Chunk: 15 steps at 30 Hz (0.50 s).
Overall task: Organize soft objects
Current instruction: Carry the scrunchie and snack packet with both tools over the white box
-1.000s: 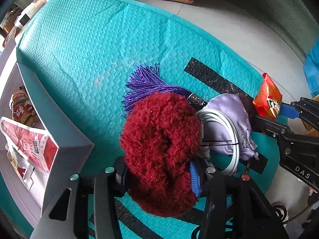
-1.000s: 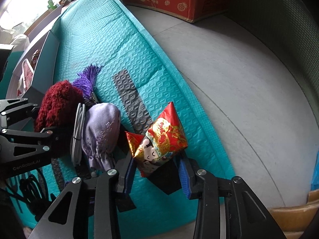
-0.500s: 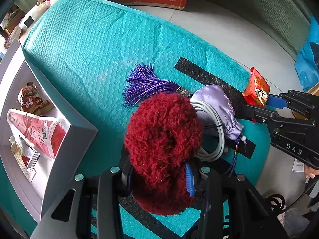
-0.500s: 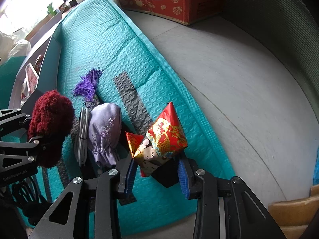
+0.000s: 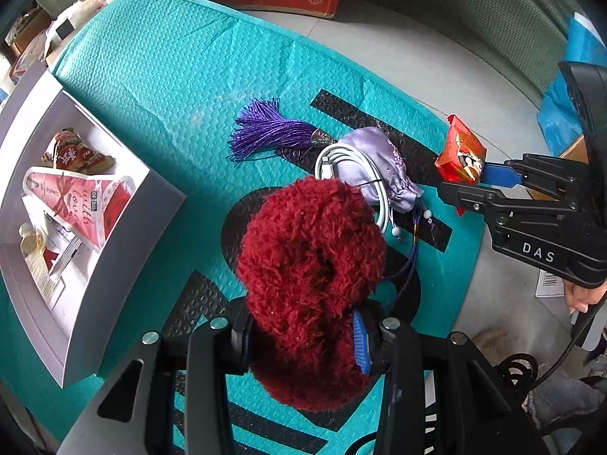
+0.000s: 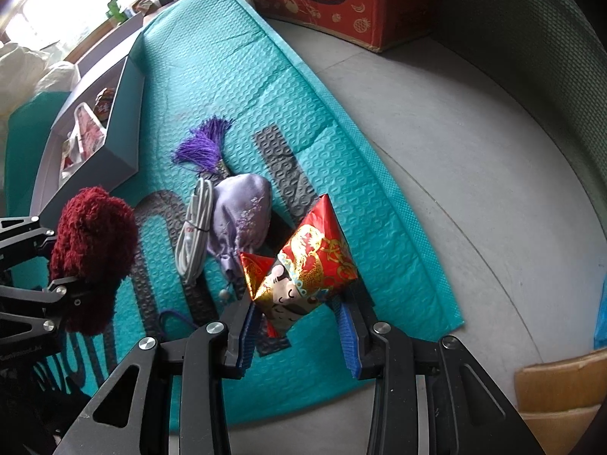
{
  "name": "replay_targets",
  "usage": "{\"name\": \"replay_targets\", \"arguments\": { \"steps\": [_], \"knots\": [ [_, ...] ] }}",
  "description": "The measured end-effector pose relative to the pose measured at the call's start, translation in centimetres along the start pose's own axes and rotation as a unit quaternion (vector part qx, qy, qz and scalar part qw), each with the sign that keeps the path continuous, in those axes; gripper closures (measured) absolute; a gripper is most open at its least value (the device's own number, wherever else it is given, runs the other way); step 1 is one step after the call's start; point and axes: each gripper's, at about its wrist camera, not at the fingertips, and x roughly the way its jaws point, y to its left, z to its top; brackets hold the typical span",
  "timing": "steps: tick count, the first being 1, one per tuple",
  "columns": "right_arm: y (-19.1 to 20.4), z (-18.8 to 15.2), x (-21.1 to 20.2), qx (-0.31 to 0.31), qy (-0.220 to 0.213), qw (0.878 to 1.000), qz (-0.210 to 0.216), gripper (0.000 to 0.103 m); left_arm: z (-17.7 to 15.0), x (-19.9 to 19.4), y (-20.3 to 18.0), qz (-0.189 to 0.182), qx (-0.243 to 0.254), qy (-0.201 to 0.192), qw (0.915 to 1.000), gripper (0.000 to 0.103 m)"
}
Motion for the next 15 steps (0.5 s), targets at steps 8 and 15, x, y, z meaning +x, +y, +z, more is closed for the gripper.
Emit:
{"name": "replay_targets", "arguments": {
  "steps": [8, 15],
  "knots": [
    [2.7, -0.6, -0.7, -0.029, 0.004, 0.999, 0.017, 0.067, -2.1, -0.8, 1.3, 0.005, -0.024, -0.001, 0.9997, 0.064],
    [5.4, -1.3, -1.1, -0.063, 0.01, 0.997, 0.035, 0.067, -4.5, -1.7, 2.4, 0.005, -0.055, -0.003, 0.9985, 0.064]
  ]
}}
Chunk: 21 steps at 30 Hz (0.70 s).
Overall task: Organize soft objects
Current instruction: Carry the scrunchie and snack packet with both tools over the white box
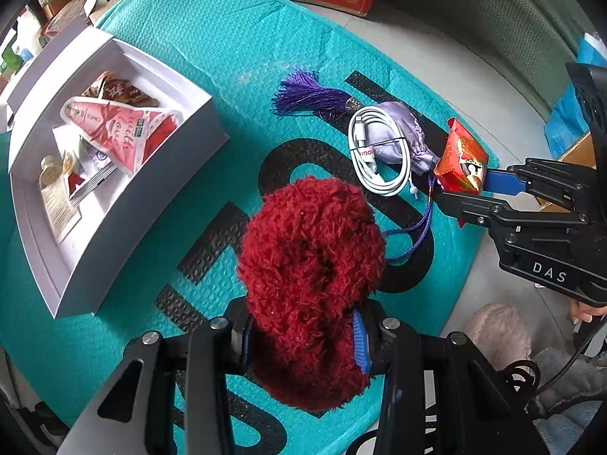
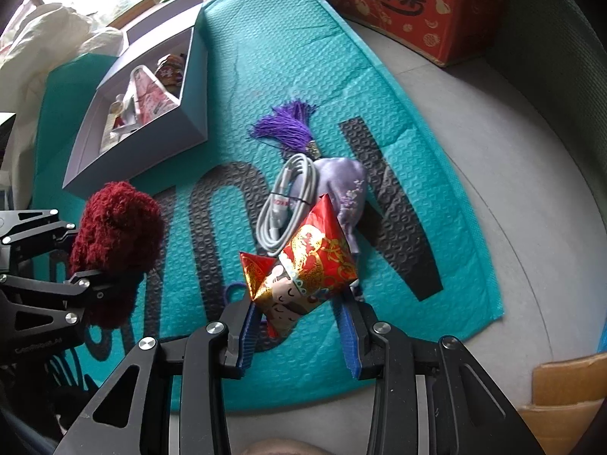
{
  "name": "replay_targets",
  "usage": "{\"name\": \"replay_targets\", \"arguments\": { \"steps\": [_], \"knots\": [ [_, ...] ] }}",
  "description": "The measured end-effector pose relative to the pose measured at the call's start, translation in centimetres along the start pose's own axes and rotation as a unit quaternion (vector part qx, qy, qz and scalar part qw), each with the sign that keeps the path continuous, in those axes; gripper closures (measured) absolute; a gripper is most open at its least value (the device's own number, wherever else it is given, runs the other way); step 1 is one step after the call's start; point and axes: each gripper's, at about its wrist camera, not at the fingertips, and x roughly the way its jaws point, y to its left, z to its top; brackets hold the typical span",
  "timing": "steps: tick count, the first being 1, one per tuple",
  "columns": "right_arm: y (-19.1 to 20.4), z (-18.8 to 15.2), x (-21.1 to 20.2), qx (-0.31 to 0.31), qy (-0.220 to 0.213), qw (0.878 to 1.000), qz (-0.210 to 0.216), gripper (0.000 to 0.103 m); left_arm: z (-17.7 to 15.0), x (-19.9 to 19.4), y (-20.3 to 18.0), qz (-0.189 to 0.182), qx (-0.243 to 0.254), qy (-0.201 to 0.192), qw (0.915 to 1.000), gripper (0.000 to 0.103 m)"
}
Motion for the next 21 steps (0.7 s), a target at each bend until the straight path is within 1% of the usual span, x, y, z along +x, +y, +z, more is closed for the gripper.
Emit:
{"name": "replay_targets", "arguments": {
  "steps": [3, 10, 14, 18, 21],
  "knots": [
    [1.3, -0.2, 0.1, -0.016, 0.006, 1.0, 0.011, 0.067, -0.9, -0.3, 0.6, -0.004, -0.014, 0.005, 0.9999, 0.064],
    [4.8, -0.5, 0.3, -0.071, 0.015, 0.997, 0.029, 0.067, -3.2, -1.2, 2.4, 0.0, -0.054, 0.001, 0.9985, 0.064],
    [6.7, -0.8, 0.4, -0.101, 0.022, 0.994, 0.041, 0.067, -4.4, -1.3, 3.2, 0.001, -0.078, -0.001, 0.9969, 0.064],
    [8.5, -0.9, 0.8, -0.127, 0.029, 0.99, 0.052, 0.067, -5.8, -1.6, 3.8, 0.005, -0.09, -0.005, 0.9959, 0.064],
    [9.9, -0.8, 1.0, -0.149, 0.032, 0.986, 0.062, 0.067, -6.7, -1.5, 4.3, 0.004, -0.11, -0.004, 0.9939, 0.064]
  ]
}}
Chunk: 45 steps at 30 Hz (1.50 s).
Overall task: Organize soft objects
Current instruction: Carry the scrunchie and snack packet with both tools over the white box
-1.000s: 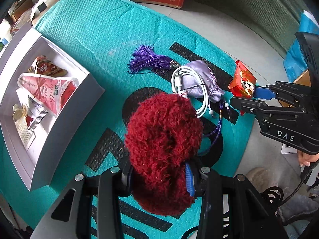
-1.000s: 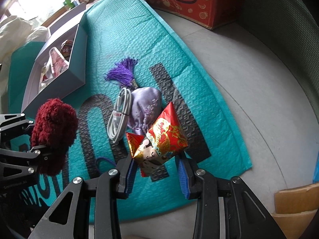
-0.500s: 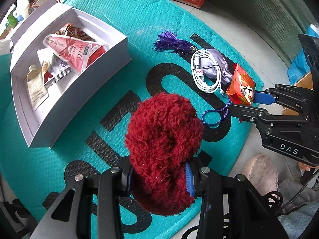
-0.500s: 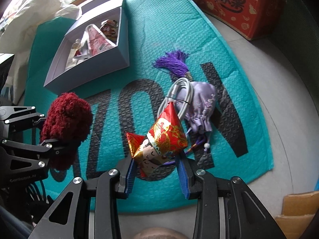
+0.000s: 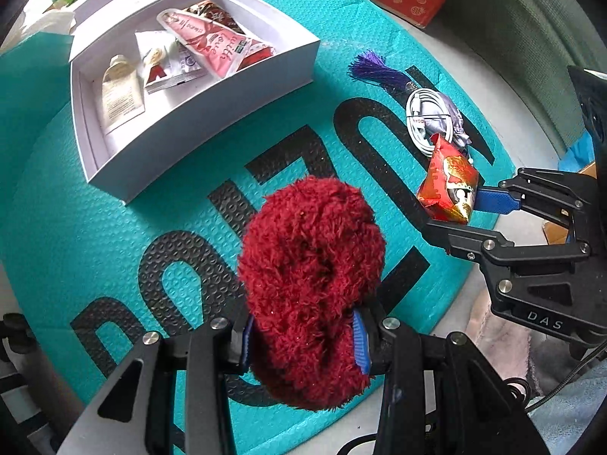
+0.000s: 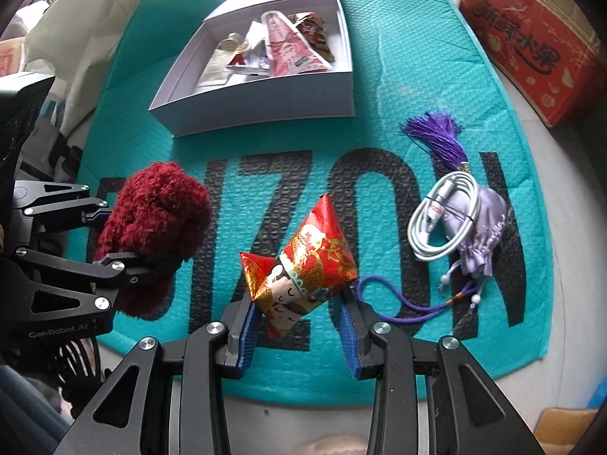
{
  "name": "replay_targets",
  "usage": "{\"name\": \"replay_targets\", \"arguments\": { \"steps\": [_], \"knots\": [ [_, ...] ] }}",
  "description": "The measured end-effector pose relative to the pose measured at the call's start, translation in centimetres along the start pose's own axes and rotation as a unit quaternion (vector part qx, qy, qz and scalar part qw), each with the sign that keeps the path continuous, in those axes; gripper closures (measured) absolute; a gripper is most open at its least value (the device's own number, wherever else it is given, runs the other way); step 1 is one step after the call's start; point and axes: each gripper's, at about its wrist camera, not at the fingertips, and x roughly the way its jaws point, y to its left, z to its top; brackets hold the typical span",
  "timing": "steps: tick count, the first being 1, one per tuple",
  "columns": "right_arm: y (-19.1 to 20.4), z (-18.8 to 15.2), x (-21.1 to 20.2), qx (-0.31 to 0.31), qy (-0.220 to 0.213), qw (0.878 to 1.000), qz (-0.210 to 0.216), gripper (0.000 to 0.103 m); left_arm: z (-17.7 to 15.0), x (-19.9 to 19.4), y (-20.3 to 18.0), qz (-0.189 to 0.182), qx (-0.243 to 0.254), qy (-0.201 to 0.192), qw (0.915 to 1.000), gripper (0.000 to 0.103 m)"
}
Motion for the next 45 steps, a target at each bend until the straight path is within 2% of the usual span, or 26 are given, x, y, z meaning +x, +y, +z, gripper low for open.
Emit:
{"name": "replay_targets", "arguments": {
  "steps": [11, 21, 45],
  "knots": [
    [4.4, 1.8, 1.3, -0.074, 0.008, 0.997, 0.036, 0.067, -2.3, -1.3, 3.1, 0.006, -0.066, -0.012, 0.9977, 0.064],
    [6.4, 4.0, 0.6, -0.104, -0.008, 0.994, 0.044, 0.067, -1.9, -3.4, 5.9, 0.018, -0.105, -0.049, 0.9932, 0.064],
    [6.6, 12.5, -4.7, -0.122, -0.103, 0.987, 0.027, 0.067, 4.9, -10.8, 8.8, 0.047, -0.106, -0.156, 0.9809, 0.064]
  ]
}}
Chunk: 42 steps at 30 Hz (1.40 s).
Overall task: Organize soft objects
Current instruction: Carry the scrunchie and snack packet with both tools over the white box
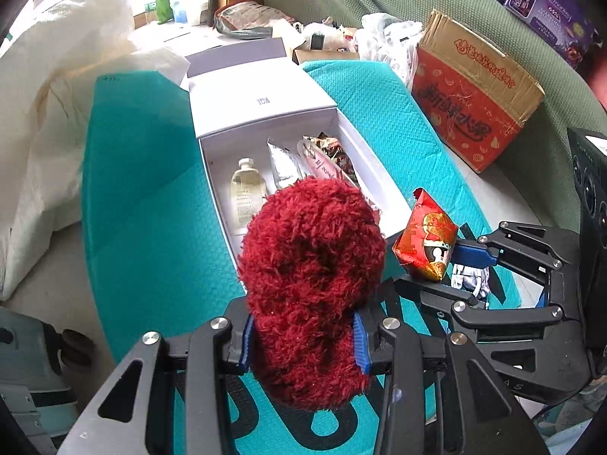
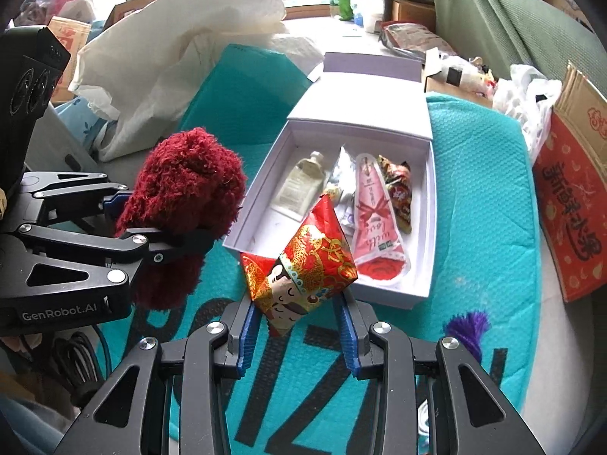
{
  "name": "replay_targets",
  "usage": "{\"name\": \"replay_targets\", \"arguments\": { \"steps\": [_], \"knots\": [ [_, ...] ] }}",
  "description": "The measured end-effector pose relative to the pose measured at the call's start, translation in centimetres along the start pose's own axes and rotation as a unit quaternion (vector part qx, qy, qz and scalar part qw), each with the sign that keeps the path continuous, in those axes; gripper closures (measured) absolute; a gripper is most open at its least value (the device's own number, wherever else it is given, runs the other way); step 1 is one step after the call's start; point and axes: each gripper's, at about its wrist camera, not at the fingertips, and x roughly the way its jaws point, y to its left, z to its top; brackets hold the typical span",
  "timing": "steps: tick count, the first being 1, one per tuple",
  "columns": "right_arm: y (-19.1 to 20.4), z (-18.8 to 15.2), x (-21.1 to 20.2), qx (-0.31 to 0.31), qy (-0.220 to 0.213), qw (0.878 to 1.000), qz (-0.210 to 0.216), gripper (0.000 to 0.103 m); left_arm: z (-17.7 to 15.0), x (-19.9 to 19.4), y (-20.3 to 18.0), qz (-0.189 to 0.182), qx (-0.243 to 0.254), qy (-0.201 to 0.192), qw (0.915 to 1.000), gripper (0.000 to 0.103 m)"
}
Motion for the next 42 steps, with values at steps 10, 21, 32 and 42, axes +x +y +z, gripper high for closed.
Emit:
{"name": "replay_targets", "arguments": {
  "steps": [10, 21, 32, 42],
  "knots": [
    [-1.2, 3.7, -1.2, -0.01, -0.032, 0.999, -0.015, 0.067, 2.8, -1.3, 0.3, 0.005, 0.005, -0.033, 0.9994, 0.064],
    [-3.1, 8.0, -1.3, -0.01, -0.059, 0.998, -0.027, 0.067, 6.9, -1.4, 1.6, 0.01, -0.007, -0.064, 0.9979, 0.064],
    [-4.8, 12.6, -0.2, -0.017, -0.077, 0.996, -0.034, 0.067, 11.6, -1.5, 3.0, 0.028, -0.001, -0.101, 0.9945, 0.064],
    [-5.8, 12.8, 3.5, -0.009, -0.051, 0.998, -0.032, 0.067, 11.9, 2.7, 3.7, 0.025, -0.001, -0.072, 0.9971, 0.064]
  ]
}}
